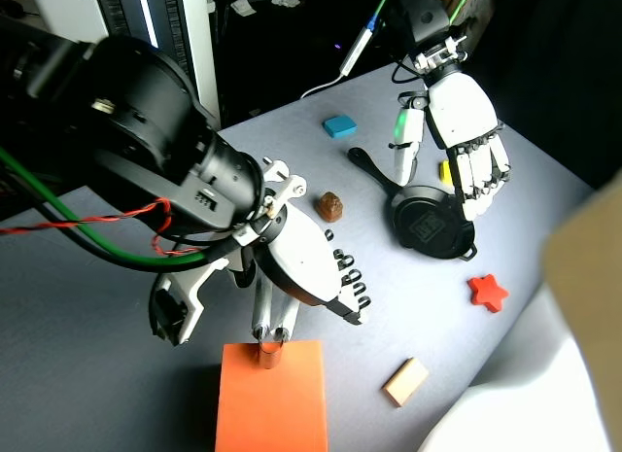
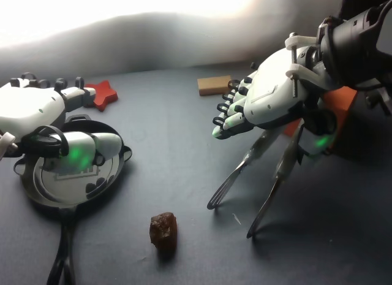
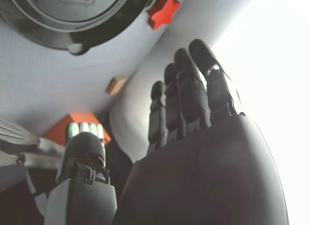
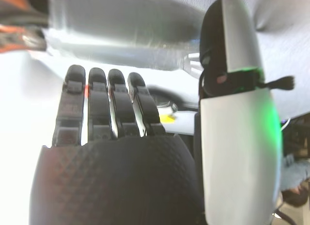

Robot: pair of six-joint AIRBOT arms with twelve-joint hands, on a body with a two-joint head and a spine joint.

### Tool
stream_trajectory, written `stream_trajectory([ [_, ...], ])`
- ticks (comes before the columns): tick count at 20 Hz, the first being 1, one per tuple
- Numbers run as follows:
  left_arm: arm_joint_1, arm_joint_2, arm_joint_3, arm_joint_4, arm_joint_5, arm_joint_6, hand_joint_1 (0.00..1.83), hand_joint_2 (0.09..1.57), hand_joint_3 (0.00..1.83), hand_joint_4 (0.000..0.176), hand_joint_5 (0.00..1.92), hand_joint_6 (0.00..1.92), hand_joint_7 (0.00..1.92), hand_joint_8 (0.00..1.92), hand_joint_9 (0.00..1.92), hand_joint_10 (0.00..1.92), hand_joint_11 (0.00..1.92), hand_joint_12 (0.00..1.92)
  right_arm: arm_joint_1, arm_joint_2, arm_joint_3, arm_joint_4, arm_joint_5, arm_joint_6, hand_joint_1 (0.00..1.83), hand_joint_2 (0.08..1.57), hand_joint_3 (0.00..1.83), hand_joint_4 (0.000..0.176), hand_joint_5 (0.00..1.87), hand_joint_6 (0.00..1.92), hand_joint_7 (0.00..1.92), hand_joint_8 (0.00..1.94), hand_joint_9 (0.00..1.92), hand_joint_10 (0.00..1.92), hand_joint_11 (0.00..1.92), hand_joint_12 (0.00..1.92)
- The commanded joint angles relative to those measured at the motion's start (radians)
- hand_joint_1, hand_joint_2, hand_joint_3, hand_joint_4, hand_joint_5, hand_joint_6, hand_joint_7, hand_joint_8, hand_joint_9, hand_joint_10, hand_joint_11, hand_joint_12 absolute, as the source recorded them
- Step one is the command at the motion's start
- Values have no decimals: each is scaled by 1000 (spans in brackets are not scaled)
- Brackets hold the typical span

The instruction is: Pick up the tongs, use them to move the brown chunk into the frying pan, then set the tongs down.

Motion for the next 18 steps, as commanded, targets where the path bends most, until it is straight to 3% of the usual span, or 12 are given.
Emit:
stream_trajectory([
  [1,-14,9,-1,52,-71,1,66,1262,2,43,160,0,250,2,284,2,0,884,1,2,4,-23,-77,-4,1104,943,0,0,0,0,0,0,0,0,0,0],
  [18,-16,9,7,43,-72,7,108,1258,0,44,192,9,268,7,299,7,0,920,-52,-23,22,-35,-174,105,1093,966,8,0,0,0,0,0,0,0,0,0],
])
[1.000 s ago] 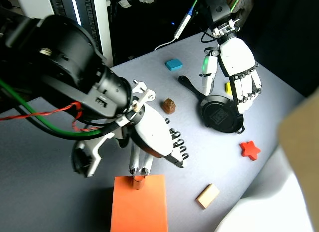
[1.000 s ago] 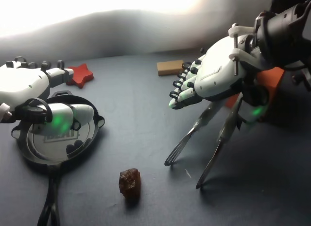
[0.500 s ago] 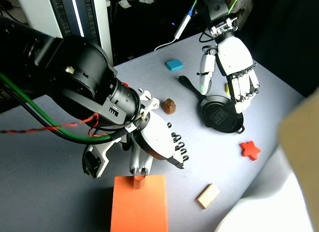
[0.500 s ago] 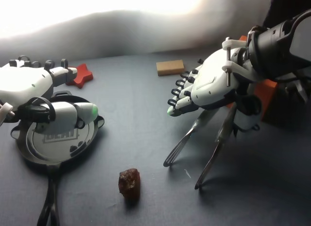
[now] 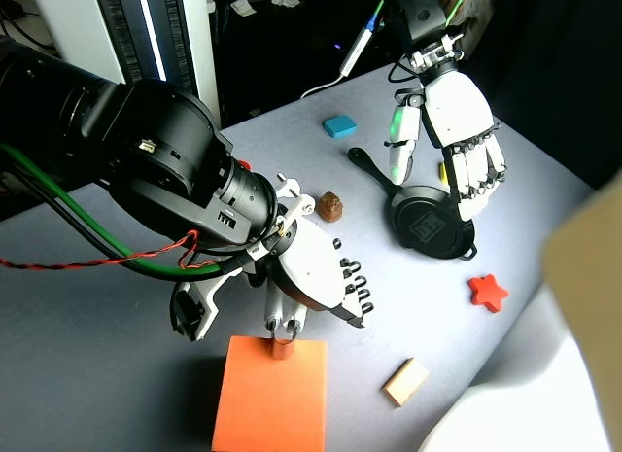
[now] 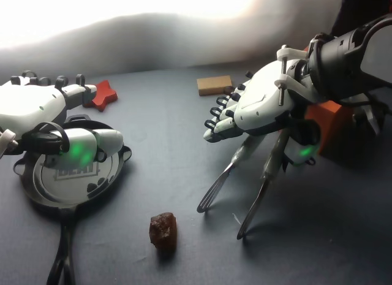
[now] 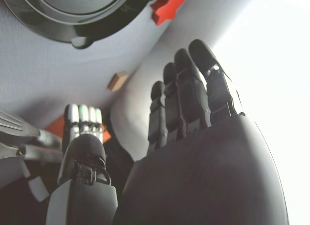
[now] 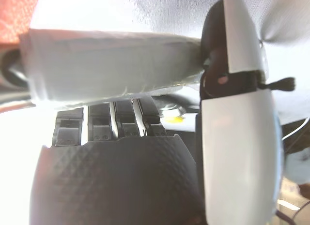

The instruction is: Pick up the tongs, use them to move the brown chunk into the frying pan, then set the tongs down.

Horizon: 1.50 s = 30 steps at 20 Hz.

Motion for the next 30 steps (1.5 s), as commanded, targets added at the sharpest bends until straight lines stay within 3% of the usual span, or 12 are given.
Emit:
stream_trajectory([
  [1,-7,9,6,51,-69,3,101,1261,0,43,187,6,270,5,298,5,0,925,1,8,3,-35,-82,3,1086,966,8,0,0,0,0,0,0,0,0,0],
  [7,-8,9,4,44,-69,6,41,1267,3,49,149,1,261,2,300,2,0,902,-15,13,7,-35,-62,-19,1139,977,12,0,0,0,0,0,0,0,0,0],
  [12,-9,9,2,43,-69,7,86,1259,0,41,176,7,273,4,314,5,0,913,-26,6,10,-35,-64,-28,1135,995,20,0,0,0,0,0,0,0,0,0],
  [16,-11,9,-1,43,-69,9,80,1261,0,45,173,3,282,6,322,5,0,919,-36,5,11,-35,-72,-37,1099,1066,50,0,81,33,85,30,59,25,17,10],
  [17,-11,9,-1,43,-69,9,104,1259,0,45,182,6,277,3,322,5,0,912,-37,4,11,-35,-73,-40,1109,1074,23,0,153,28,179,7,129,38,3,303],
  [21,-12,9,-1,43,-69,11,95,1266,1,44,172,3,280,4,317,3,0,921,-48,4,13,-35,-75,-44,1099,1096,17,0,390,109,452,60,353,126,0,1127],
  [25,-12,9,-2,43,-69,14,83,1264,0,42,170,2,275,1,307,0,0,908,-52,5,13,-35,-75,-44,1105,1126,27,0,572,232,668,68,518,299,0,1497],
  [30,-12,9,-1,43,-69,15,83,1269,2,46,152,0,280,1,316,1,0,915,-35,11,13,-35,-62,-20,1102,1162,59,0,638,589,870,135,545,811,127,1618],
])
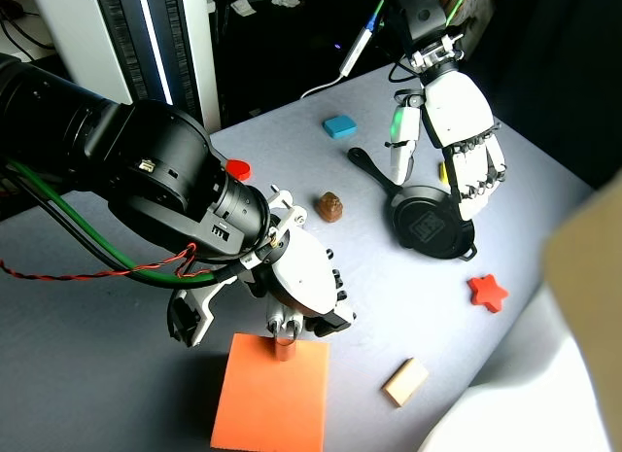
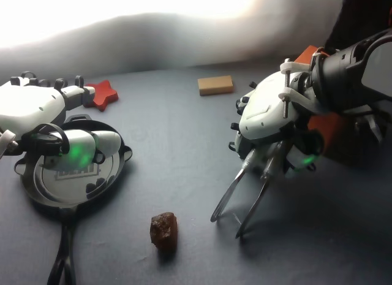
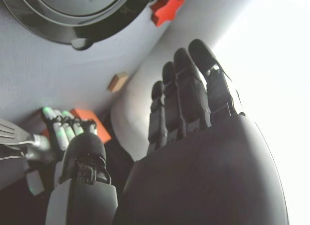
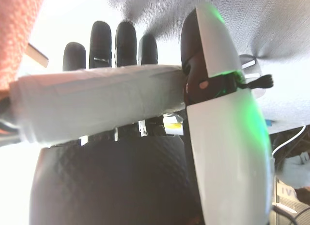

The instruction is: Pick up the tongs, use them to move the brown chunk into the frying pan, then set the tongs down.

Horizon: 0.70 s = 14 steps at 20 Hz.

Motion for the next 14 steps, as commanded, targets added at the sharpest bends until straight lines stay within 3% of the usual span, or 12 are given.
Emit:
stream_trajectory([
  [1,-11,9,-1,49,-68,4,81,1272,2,44,153,1,275,1,308,1,0,893,14,11,4,-35,-36,4,1086,1172,68,0,657,610,895,151,576,819,166,1610],
  [2,-11,9,0,48,-68,4,55,1275,3,45,142,1,266,0,303,0,0,886,17,14,4,-35,-34,10,1086,1172,70,0,676,622,915,161,599,824,191,1612],
  [3,-11,9,1,48,-68,4,52,1274,2,49,132,0,255,0,298,0,0,881,20,17,4,-35,-32,16,1084,1222,33,0,718,1199,937,180,627,840,228,1634],
  [4,-11,9,2,48,-68,4,68,1268,0,50,146,4,268,3,307,2,0,914,23,19,3,-35,-30,22,1085,1236,14,0,730,1315,956,191,649,837,259,1623],
  [9,-11,9,4,39,-68,3,20,1275,3,51,127,3,259,0,292,0,0,901,55,39,-12,-35,-21,45,1068,1270,3,0,686,1410,923,200,615,862,220,1662],
  [13,-14,9,3,39,-68,3,89,1272,0,50,135,4,252,1,287,1,0,873,83,46,-25,-35,-15,65,1088,1242,0,0,736,1339,938,235,644,852,266,1638],
  [14,-14,9,2,39,-68,3,91,1271,0,49,151,7,258,3,292,3,0,897,88,46,-26,-35,-13,75,1066,1273,1,0,682,1415,896,236,596,871,218,1661],
])
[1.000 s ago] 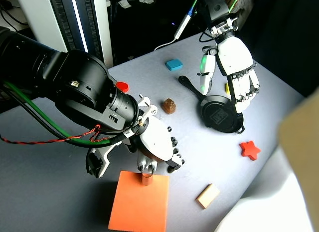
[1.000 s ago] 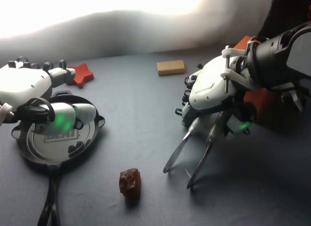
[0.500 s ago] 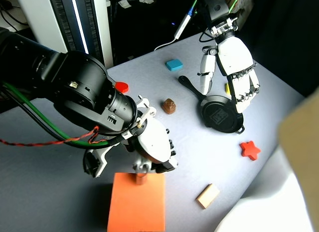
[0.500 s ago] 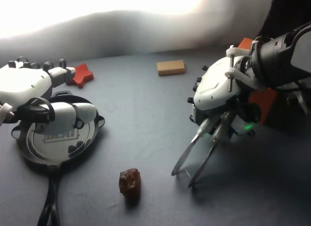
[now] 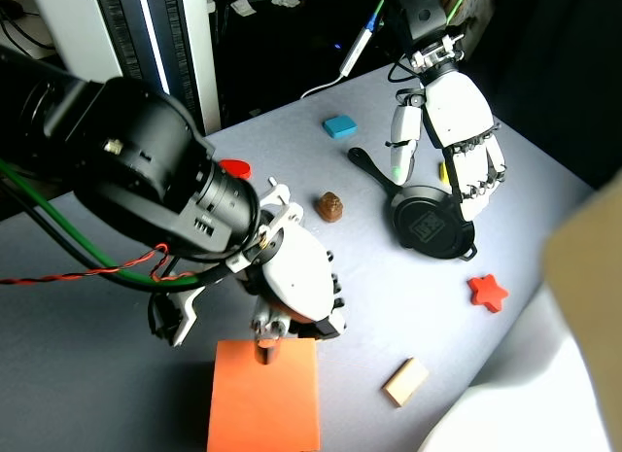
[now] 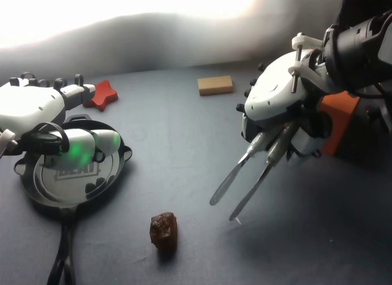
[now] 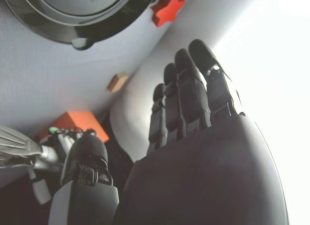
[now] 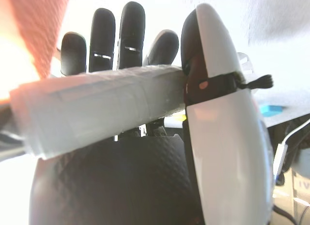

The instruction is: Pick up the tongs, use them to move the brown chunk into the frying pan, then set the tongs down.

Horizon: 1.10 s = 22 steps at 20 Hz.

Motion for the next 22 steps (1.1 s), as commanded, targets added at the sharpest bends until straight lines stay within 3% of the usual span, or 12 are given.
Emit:
stream_trajectory([
  [1,-11,9,2,52,-68,3,57,1271,0,51,146,3,255,1,290,2,0,890,21,8,-3,-34,-61,18,1069,1270,0,0,690,1405,902,246,602,873,228,1653],
  [3,-13,9,2,52,-68,3,45,1271,0,48,147,2,261,2,295,2,0,889,42,16,-7,-34,-50,77,1078,1260,0,0,706,1381,904,250,613,866,240,1648],
  [4,-15,9,2,53,-68,3,54,1271,0,47,147,2,262,2,299,3,0,891,53,27,-16,-34,-48,123,1081,1231,0,0,601,964,878,242,591,843,215,1635],
  [5,-16,9,2,53,-68,3,55,1268,0,48,148,2,271,4,309,5,0,918,58,36,-26,-34,-48,142,1083,1224,0,0,630,763,877,239,599,818,222,1617],
  [7,-18,9,3,53,-68,3,57,1269,0,50,146,1,273,2,310,3,0,934,70,63,-65,-34,-48,149,1088,1212,0,0,702,601,898,216,631,768,236,1599],
  [10,-18,9,6,52,-84,1,62,1272,1,51,139,1,262,0,301,0,0,908,64,90,-111,-34,-50,81,1104,1208,0,0,690,593,885,203,593,810,200,1627],
  [13,-16,9,25,46,-88,-2,79,1265,0,53,142,1,265,0,310,3,0,925,47,118,-157,-34,-98,-76,1057,1218,0,0,668,588,866,195,578,811,187,1620],
  [15,-11,9,35,46,-88,-2,77,1266,0,50,140,3,265,3,306,4,0,920,45,131,-177,-34,-123,-113,1056,1213,0,0,621,622,829,205,528,856,158,1642],
  [17,0,9,45,46,-88,-12,96,1264,0,49,166,9,278,4,320,6,0,946,41,141,-188,-34,-154,-78,1042,1209,0,0,579,661,790,249,491,902,130,1671],
  [19,7,10,49,46,-88,-24,74,1269,1,55,151,1,254,0,298,1,0,914,40,148,-193,-34,-169,-5,1062,1189,0,0,548,649,756,254,459,897,108,1667],
  [22,8,10,54,46,-88,-33,90,1269,0,50,164,5,278,6,320,8,0,942,42,162,-202,-34,-170,115,1062,1191,0,0,524,582,698,261,402,890,58,1664],
])
